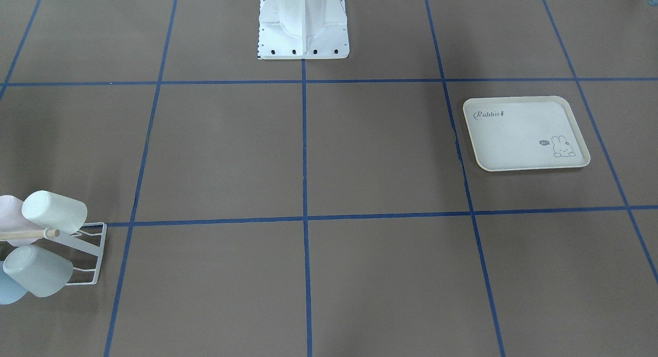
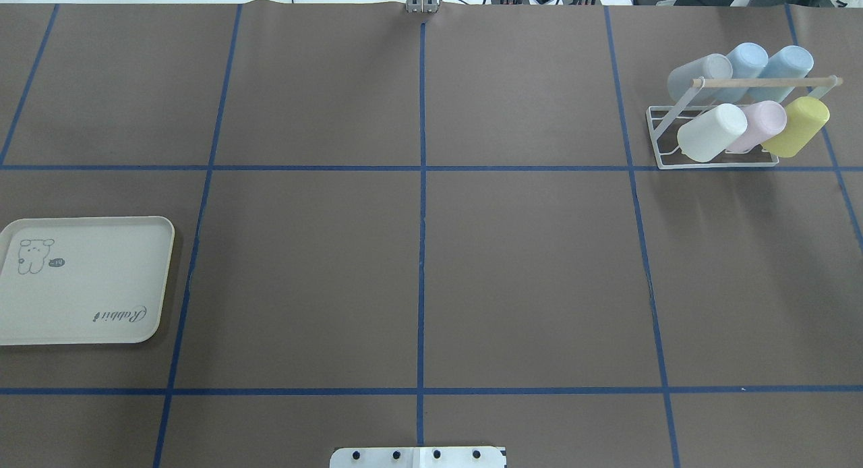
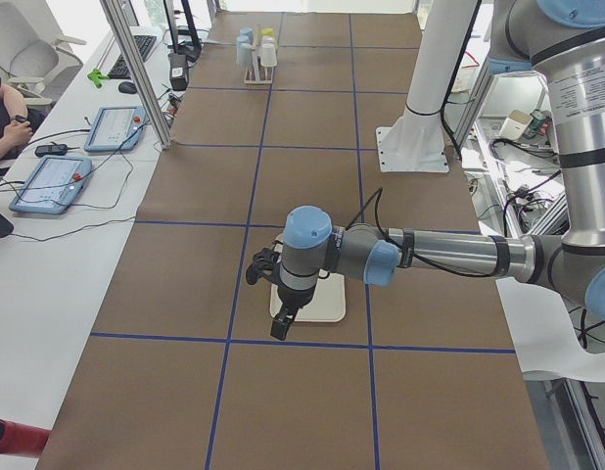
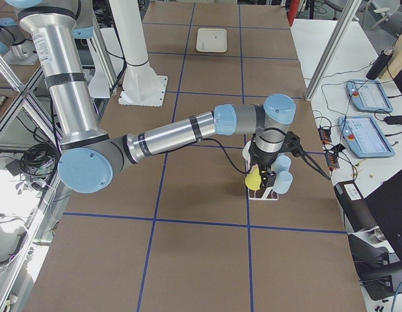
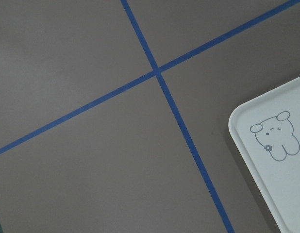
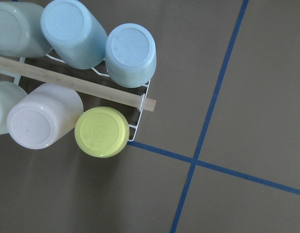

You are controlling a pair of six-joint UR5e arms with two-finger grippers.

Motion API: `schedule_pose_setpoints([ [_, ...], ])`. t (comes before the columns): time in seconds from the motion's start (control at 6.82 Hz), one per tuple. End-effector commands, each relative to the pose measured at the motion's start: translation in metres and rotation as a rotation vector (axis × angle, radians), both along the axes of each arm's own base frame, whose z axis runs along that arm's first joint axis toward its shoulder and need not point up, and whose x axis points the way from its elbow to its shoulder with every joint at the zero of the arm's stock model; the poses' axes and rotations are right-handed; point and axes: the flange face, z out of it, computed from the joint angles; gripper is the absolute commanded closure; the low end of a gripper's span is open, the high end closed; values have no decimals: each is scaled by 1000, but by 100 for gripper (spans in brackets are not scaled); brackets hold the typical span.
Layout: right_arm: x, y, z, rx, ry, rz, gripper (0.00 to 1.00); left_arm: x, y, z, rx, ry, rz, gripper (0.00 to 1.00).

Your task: Transfer IKEA cup to right arm and place on rack

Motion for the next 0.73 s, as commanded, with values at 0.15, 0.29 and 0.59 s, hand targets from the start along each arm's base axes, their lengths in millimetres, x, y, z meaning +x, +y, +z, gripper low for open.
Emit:
schedule_pose_setpoints([
  [0.15,11,49,91,-164,-65,17,0,2,7,17,-53,42,10,0],
  [0.29,18,73,116,-157,-64,40,0,2,6,22,-62,42,7,0],
  [0.59,21,91,121,-132,-63,53,0,2,6,25,-70,41,4,0],
])
